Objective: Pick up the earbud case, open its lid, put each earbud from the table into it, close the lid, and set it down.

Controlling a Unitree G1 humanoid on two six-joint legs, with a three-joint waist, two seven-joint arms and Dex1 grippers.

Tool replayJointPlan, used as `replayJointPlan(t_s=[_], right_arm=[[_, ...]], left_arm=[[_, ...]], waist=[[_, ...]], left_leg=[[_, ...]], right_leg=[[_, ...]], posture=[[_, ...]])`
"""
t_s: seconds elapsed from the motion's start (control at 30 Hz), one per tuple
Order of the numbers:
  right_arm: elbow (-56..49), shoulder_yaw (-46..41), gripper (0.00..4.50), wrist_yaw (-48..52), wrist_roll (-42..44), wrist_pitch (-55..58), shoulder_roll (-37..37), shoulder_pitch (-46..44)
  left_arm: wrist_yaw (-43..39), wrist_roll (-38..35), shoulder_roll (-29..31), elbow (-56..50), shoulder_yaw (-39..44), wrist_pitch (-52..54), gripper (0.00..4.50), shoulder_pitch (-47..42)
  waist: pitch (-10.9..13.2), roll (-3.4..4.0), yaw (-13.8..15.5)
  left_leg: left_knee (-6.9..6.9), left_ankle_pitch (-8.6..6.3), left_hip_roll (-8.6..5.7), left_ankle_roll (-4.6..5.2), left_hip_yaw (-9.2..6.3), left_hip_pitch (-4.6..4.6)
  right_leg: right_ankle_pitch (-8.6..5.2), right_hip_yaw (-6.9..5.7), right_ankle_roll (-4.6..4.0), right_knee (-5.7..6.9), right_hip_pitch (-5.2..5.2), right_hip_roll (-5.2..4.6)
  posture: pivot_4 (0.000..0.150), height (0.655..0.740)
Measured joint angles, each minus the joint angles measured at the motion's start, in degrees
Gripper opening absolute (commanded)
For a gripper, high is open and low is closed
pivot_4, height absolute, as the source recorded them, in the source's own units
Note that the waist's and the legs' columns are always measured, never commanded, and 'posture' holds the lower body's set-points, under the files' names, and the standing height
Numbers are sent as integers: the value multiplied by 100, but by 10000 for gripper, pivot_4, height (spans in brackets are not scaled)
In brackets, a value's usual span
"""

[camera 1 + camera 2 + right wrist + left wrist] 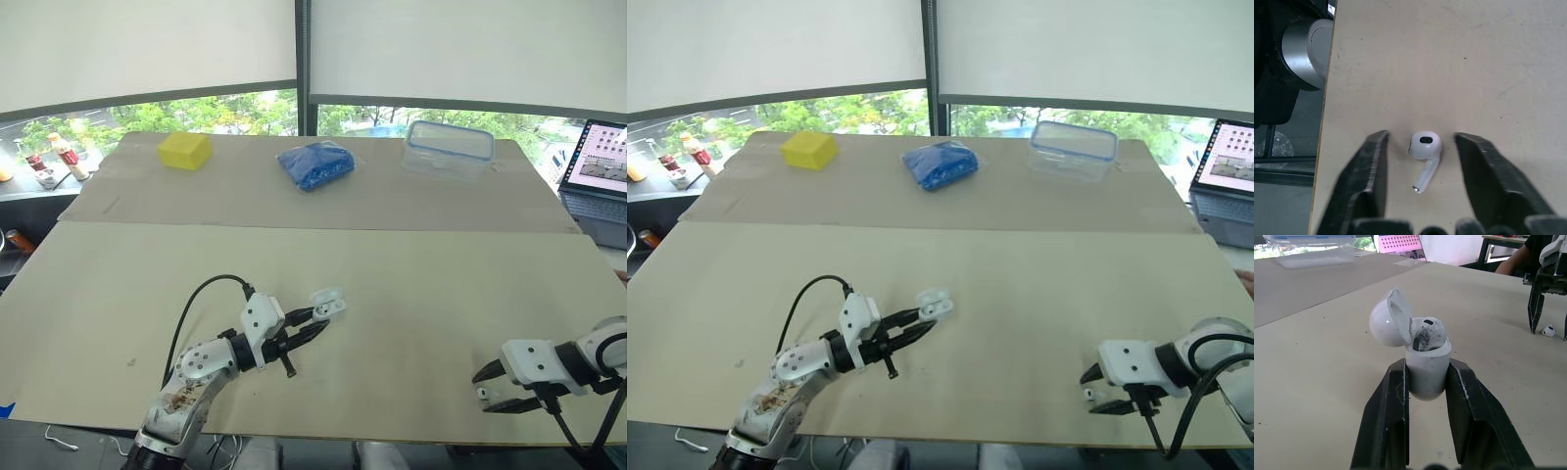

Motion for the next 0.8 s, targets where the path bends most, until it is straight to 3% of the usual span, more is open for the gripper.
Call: replayJointPlan(t_s=[0.2,0.47,0.8], right_arm=[[-1006,-717,26995,-571,-189,737,-331,770],[-3258,-1013,26995,-1109,-849,3565,-841,1398],[-3266,5,26995,-1453,-1130,4032,-906,752]], left_arm=[[2,1,-12,0,-37,0,5645,-11],[2,8,-112,33,-106,-3,5645,-44],[12,10,-116,42,-145,-3,5645,-41]], waist=[[0,6,20],[1,5,20],[3,1,20]], left_leg=[[0,0,-2,0,0,-3],[0,0,-1,0,0,-5],[-2,-1,-1,0,1,-9]], right_leg=[[0,1,1,0,-1,-1],[-1,1,2,-3,-2,0],[-1,0,2,-15,-3,-1]], posture=[[1500,6909],[1500,6909],[1500,6909]])
